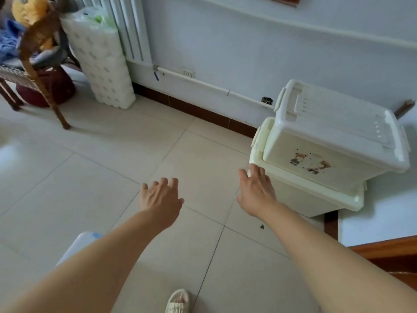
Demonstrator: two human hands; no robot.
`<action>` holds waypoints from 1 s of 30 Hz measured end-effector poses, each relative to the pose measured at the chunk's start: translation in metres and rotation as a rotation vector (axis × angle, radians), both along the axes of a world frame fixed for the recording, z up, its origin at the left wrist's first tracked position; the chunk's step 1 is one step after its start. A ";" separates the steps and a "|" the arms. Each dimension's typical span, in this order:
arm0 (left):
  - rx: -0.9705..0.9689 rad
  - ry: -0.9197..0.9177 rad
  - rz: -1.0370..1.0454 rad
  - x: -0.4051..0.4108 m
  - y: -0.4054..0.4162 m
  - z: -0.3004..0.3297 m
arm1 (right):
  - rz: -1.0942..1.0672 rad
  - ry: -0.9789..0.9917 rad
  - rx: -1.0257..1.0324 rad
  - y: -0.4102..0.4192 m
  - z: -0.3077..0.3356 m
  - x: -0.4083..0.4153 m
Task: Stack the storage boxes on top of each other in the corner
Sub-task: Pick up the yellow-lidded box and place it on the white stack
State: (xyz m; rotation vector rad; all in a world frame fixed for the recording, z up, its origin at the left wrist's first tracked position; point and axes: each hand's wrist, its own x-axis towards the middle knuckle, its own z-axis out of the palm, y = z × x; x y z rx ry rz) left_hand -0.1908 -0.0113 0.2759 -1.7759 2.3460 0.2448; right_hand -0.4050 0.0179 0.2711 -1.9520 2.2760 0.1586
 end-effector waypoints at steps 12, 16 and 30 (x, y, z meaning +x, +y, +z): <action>0.017 -0.038 0.172 0.141 0.100 -0.046 | 0.111 -0.039 0.094 0.069 -0.046 0.135; 0.005 -0.003 0.187 0.195 0.124 -0.057 | 0.124 -0.031 0.101 0.087 -0.051 0.196; 0.005 0.049 0.096 0.391 0.186 -0.086 | 0.005 -0.045 0.128 0.170 -0.076 0.408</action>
